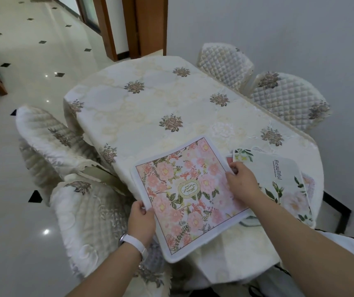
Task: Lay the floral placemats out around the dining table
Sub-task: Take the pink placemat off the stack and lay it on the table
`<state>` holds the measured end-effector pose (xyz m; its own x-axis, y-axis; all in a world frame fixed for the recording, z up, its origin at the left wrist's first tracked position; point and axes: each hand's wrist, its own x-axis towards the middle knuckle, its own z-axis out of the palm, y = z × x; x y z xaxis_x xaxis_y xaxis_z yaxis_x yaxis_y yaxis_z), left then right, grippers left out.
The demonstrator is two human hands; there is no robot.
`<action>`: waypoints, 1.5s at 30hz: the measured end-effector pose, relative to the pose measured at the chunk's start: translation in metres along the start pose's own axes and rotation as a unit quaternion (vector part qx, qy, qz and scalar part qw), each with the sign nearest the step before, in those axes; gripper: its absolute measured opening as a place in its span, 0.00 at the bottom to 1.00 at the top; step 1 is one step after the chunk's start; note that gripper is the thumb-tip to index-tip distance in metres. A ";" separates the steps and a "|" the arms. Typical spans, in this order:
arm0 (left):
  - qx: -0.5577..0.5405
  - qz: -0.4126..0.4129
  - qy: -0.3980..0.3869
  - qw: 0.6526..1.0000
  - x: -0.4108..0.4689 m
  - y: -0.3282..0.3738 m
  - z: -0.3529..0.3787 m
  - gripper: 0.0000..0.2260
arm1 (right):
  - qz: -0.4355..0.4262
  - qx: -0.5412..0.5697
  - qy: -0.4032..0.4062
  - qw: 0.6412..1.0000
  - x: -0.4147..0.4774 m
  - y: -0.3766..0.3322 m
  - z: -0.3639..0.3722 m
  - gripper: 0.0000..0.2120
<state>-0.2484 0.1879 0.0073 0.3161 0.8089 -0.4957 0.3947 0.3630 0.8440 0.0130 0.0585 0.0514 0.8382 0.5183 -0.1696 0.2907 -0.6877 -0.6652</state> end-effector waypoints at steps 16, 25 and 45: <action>0.006 -0.091 0.108 0.990 0.033 -0.005 0.043 0.04 | -0.025 0.004 -0.119 0.993 0.101 0.017 0.040 0.09; -0.005 -0.132 0.129 0.983 0.060 -0.012 0.055 0.04 | -0.025 0.018 -0.152 0.988 0.133 0.026 0.065 0.10; 0.065 -0.124 0.132 0.981 0.101 -0.020 0.044 0.05 | -0.044 -0.071 -0.156 0.984 0.171 0.032 0.098 0.14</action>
<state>-0.1864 0.2421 -0.0693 -0.0323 0.8009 -0.5979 0.5438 0.5160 0.6618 0.1208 0.1752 -0.0696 0.6318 0.6938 -0.3456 0.4353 -0.6865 -0.5825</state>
